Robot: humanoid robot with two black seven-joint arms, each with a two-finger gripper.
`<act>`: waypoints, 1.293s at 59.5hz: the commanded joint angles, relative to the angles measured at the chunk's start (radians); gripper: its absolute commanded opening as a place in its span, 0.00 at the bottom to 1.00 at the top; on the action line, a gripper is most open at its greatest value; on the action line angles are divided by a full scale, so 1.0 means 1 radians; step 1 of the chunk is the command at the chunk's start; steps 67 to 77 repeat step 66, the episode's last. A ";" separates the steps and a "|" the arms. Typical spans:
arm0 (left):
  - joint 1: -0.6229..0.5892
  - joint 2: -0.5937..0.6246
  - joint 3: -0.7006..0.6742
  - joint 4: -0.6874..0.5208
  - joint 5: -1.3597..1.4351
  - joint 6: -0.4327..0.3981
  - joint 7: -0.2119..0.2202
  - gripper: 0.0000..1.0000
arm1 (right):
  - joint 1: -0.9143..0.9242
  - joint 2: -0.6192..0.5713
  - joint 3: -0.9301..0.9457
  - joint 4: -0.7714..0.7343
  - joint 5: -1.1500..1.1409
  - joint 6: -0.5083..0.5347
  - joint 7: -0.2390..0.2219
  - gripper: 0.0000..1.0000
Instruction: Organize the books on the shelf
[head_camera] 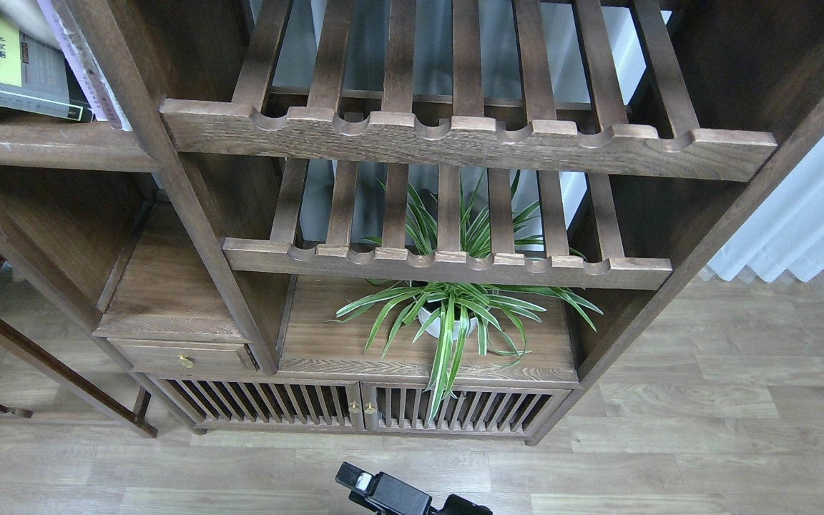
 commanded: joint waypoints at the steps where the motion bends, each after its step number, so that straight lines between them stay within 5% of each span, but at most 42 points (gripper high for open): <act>1: 0.106 0.010 -0.048 -0.071 -0.044 0.000 0.000 0.44 | 0.000 0.000 -0.001 0.002 0.000 0.000 0.000 0.98; 26: 0.430 -0.019 -0.100 -0.209 -0.130 0.000 -0.001 0.45 | 0.009 0.000 0.073 0.018 0.002 0.000 -0.001 0.99; 57: 0.643 -0.227 0.056 -0.210 -0.112 0.000 0.008 0.46 | 0.016 0.000 0.170 0.031 0.003 0.000 0.000 0.99; 77: 0.678 -0.292 0.114 -0.166 -0.112 0.000 0.004 0.50 | 0.017 0.000 0.183 0.028 0.005 0.000 0.006 0.99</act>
